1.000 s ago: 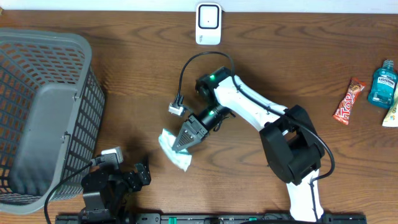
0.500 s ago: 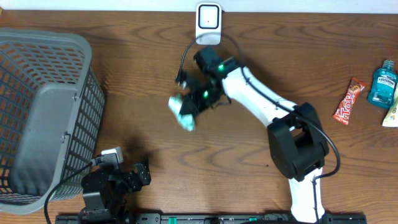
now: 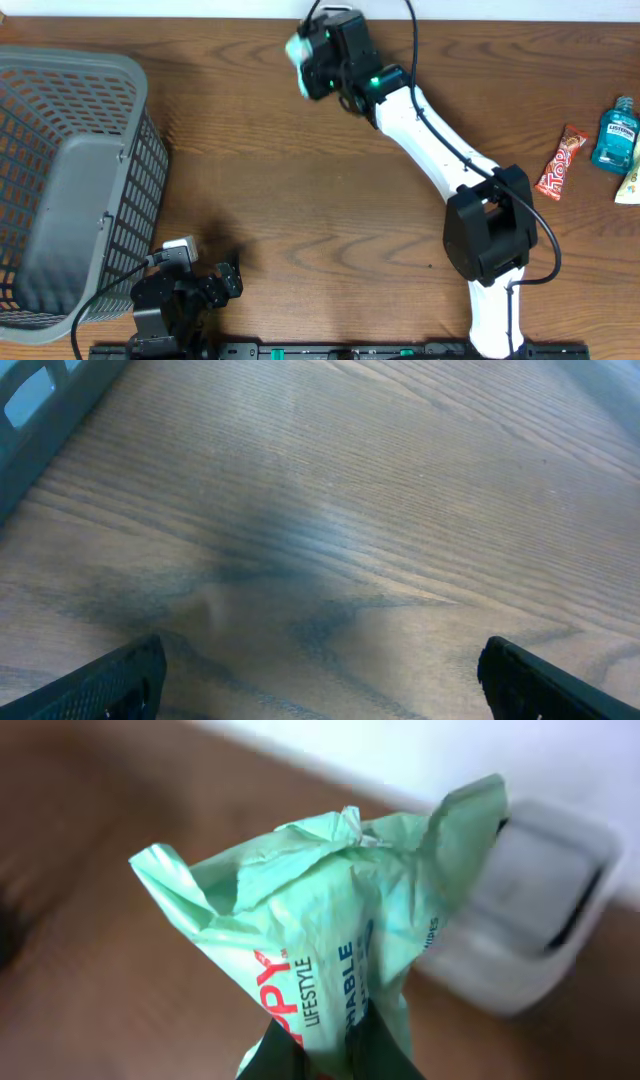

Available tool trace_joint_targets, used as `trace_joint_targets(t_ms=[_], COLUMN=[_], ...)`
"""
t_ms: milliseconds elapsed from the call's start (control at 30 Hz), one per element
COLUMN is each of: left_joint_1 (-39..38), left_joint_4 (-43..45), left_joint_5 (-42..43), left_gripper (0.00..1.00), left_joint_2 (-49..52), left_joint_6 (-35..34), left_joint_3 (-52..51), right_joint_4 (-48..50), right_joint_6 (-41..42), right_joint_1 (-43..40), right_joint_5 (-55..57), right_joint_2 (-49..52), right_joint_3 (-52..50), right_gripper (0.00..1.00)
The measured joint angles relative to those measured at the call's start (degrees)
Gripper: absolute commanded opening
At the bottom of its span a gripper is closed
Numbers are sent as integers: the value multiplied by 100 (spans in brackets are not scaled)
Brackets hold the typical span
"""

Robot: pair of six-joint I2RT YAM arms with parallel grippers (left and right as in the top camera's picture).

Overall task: Scan the item barcode
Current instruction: 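Carry the wipes pack up to the white scanner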

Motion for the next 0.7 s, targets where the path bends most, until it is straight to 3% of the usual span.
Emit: trace_joint_targets(t_ms=[233, 500, 700], left_joint_1=[0, 0, 0], left_joint_4=[0, 0, 0], left_joint_5=[0, 0, 0], left_gripper=[98, 98, 98], left_joint_2=[0, 0, 0], left_joint_6=[0, 0, 0], left_joint_3=[0, 0, 0], right_joint_4=[1080, 570, 455], right_joint_6=[-588, -1058, -1137], right_joint_1=[-190, -356, -356], right_joint_5=[647, 1318, 1552], right_joint_2=[684, 2782, 2938], right_joint_3=[844, 3051, 3340], right_gripper=[1, 1, 1])
